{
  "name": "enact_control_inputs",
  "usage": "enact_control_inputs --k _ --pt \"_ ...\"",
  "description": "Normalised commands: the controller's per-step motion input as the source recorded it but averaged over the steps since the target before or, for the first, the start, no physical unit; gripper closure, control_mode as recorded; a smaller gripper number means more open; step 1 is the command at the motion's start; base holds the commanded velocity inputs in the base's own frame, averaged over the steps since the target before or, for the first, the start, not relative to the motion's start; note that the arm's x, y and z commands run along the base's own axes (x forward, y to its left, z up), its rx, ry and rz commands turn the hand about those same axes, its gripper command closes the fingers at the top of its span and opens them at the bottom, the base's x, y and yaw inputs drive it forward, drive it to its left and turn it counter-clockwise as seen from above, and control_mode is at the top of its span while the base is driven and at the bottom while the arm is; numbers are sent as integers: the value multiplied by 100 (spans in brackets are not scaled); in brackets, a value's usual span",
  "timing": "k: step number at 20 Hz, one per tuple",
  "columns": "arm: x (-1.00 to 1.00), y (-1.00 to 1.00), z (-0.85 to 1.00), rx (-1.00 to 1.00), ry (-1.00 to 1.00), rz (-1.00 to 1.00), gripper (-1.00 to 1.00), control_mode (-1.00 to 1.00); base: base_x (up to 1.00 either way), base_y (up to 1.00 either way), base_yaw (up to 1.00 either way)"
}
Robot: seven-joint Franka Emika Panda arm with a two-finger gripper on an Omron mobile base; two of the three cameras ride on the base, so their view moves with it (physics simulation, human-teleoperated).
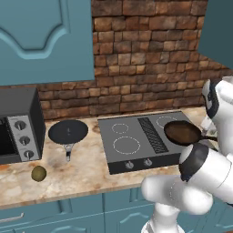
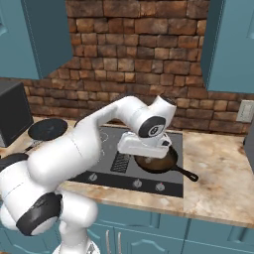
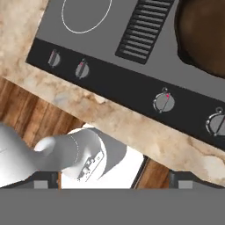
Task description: Place both pans onto different burners. Then place the potato and the steak on different pans.
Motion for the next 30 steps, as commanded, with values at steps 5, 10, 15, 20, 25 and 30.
enact_control_inputs --k 5,10,15,20,25,30 --pt "-64 82 34 3 5 -25 -100 -100 0 0 0" --pt "-47 87 40 1 7 -23 -100 -100 0 0 0" --pt "-4 96 44 0 11 -12 -100 -100 0 0 0" --pt "0 98 33 0 15 -8 -100 -100 0 0 0" --pt "2 89 21 0 16 -4 -100 -100 0 0 0" --pt "2 75 8 0 16 -2 -100 -100 0 0 0"
